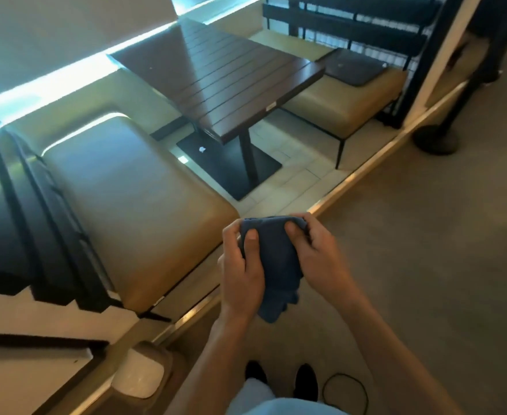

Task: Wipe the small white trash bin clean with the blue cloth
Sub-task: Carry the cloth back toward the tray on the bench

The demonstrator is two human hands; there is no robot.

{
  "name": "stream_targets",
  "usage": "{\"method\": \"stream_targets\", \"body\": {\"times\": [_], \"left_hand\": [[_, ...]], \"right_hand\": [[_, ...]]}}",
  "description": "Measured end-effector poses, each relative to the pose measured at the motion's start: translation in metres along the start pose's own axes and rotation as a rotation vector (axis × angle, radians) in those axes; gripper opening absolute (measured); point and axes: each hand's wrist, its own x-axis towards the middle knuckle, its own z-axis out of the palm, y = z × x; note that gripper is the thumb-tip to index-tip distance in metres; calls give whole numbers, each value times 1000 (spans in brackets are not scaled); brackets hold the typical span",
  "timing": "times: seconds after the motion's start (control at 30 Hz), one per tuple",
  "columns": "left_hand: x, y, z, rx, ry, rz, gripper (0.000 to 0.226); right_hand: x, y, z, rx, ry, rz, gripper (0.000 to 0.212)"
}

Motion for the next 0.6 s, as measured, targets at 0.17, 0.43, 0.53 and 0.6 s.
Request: {"method": "stream_targets", "body": {"times": [0.17, 0.43, 0.53, 0.6], "left_hand": [[15, 6, 52, -26, -126, -21, 18], [71, -1, 129, -31, -243, -31, 14], [100, -9, 157, -51, -270, -27, 17], [123, -10, 176, -65, -298, -32, 20]], "right_hand": [[17, 18, -46, 13, 97, 14, 17], [73, 37, -100, -1, 207, 21, 17], [106, 44, -116, -20, 226, 34, 16], [130, 48, -129, -24, 247, 49, 16]]}}
